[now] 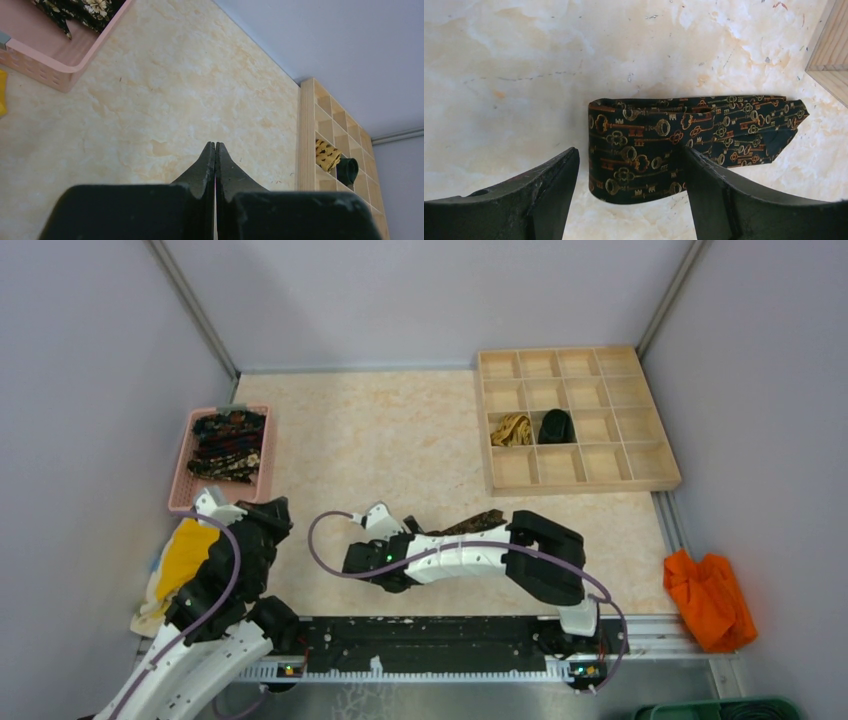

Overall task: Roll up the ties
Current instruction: Roll the tie at the center of the board.

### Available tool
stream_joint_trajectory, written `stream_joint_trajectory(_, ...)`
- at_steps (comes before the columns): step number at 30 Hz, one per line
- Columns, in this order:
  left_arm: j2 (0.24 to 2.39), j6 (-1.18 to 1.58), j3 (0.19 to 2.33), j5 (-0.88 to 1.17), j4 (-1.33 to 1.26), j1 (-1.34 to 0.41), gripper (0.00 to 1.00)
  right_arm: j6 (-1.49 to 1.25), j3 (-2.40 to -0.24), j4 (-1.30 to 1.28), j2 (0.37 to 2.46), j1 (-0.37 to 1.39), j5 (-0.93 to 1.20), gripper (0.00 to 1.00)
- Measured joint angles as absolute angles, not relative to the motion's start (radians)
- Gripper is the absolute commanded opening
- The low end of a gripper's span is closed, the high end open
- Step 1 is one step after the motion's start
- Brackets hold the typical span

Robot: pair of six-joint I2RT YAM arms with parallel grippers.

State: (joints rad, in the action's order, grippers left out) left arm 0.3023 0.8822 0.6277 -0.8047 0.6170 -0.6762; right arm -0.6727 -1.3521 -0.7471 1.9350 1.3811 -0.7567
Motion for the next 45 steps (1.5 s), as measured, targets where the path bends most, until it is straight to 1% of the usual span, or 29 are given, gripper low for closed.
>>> stream_joint_trajectory(12, 0.301, 0.851, 0.626, -0.798, 0.591, -0.676, 0.01, -0.729, -1.269, -0.734, 1.933, 1.341, -0.735, 0.73)
stream_joint_trajectory(14, 0.301, 0.844, 0.625, -0.793, 0.584, -0.676, 0.01, -0.738, -1.267, -0.73, 1.933, 1.338, -0.733, 0.71)
stream_joint_trajectory(16, 0.301, 0.84, 0.624, -0.788, 0.577, -0.676, 0.01, -0.748, -1.258, -0.719, 1.928, 1.33, -0.728, 0.67)
stream_joint_trajectory(22, 0.307, 0.832, 0.617, -0.769, 0.547, -0.676, 0.0, -0.757, -1.206, -0.654, 1.894, 1.285, -0.702, 0.47)
stream_joint_trajectory(24, 0.312, 0.831, 0.614, -0.765, 0.539, -0.676, 0.0, -0.747, -1.19, -0.635, 1.879, 1.271, -0.696, 0.42)
stream_joint_trajectory(28, 0.318, 0.826, 0.607, -0.758, 0.53, -0.676, 0.0, -0.723, -1.164, -0.596, 1.855, 1.259, -0.68, 0.39)
stream_joint_trajectory(32, 0.319, 0.821, 0.604, -0.758, 0.522, -0.676, 0.0, -0.689, -1.121, -0.532, 1.817, 1.253, -0.648, 0.37)
stream_joint_trajectory(37, 0.319, 0.813, 0.603, -0.757, 0.512, -0.676, 0.0, -0.665, -1.033, -0.375, 1.736, 1.241, -0.53, 0.37)
stream_joint_trajectory(45, 0.327, 0.786, 0.603, -0.73, 0.474, -0.676, 0.0, -0.677, -0.915, -0.071, 1.671, 1.241, -0.214, 0.37)
